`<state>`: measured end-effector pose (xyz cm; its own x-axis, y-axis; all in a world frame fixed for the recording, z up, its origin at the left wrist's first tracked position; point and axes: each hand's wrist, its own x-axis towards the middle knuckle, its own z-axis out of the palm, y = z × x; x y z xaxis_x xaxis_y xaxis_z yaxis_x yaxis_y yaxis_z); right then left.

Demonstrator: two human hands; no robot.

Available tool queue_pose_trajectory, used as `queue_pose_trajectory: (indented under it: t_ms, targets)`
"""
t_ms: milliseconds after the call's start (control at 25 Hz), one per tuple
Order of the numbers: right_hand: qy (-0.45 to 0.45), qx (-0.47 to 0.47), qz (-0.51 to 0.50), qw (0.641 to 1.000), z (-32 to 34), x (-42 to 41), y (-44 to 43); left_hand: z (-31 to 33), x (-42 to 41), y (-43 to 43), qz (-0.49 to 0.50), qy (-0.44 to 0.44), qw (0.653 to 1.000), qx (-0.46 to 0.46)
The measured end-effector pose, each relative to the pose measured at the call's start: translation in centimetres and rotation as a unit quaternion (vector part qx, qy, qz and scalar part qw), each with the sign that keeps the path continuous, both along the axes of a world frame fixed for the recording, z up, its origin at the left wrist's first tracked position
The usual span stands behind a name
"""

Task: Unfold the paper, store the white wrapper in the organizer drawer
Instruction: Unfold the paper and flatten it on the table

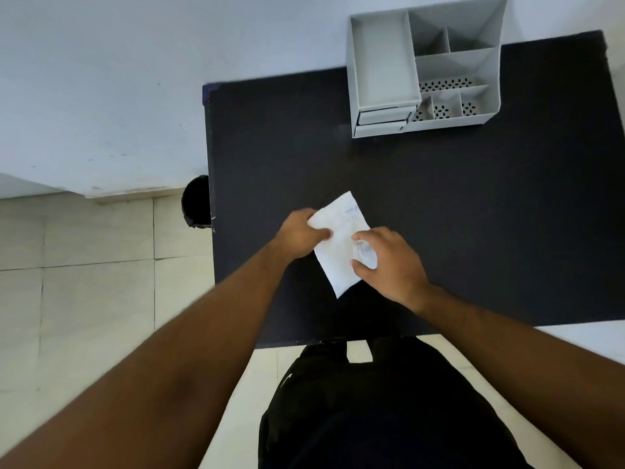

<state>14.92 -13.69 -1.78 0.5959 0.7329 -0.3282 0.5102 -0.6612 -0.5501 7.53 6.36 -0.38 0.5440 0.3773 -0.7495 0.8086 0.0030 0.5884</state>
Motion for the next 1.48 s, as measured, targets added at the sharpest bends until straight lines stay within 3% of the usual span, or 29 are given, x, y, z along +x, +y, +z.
queue_pose_trajectory:
  t_ms: [120, 200, 280, 440, 680, 1120, 1280, 1480]
  targets:
    - [-0.029, -0.009, 0.006, 1.000, -0.9, 0.0, 0.6, -0.5, 0.4, -0.5, -0.048, -0.012, 0.983, 0.177]
    - [-0.039, 0.005, -0.005, 0.999, -1.4, 0.3, 1.7, -1.1, -0.2, -1.3, -0.155, -0.018, 0.933, 0.326]
    - [-0.049, -0.019, 0.008, 0.999, -1.7, 0.7, 2.9, -1.6, -1.3, -2.4, -0.237, -0.025, 0.891, 0.386]
    - [-0.046, -0.075, 0.014, 0.996, -2.0, 0.9, 4.0, -3.4, -3.1, -4.0, -0.358, 0.019, 0.868, 0.342]
    - [-0.050, -0.092, 0.018, 0.994, -2.1, 1.0, 4.5, -4.7, -3.3, -4.3, -0.394, 0.063, 0.840, 0.369]
    - [-0.077, -0.090, 0.012, 0.993, -2.2, 2.0, 4.4, -4.8, -2.9, -5.0, -0.386, 0.088, 0.845, 0.360]
    - [-0.014, -0.002, -0.128, 0.992, -1.8, 2.7, 4.0, -4.8, -2.7, -5.0, -0.380, 0.094, 0.849, 0.355]
    - [0.184, 0.039, -0.352, 0.917, -1.9, 4.7, 2.5, -4.4, -2.5, -4.6, -0.387, 0.094, 0.851, 0.343]
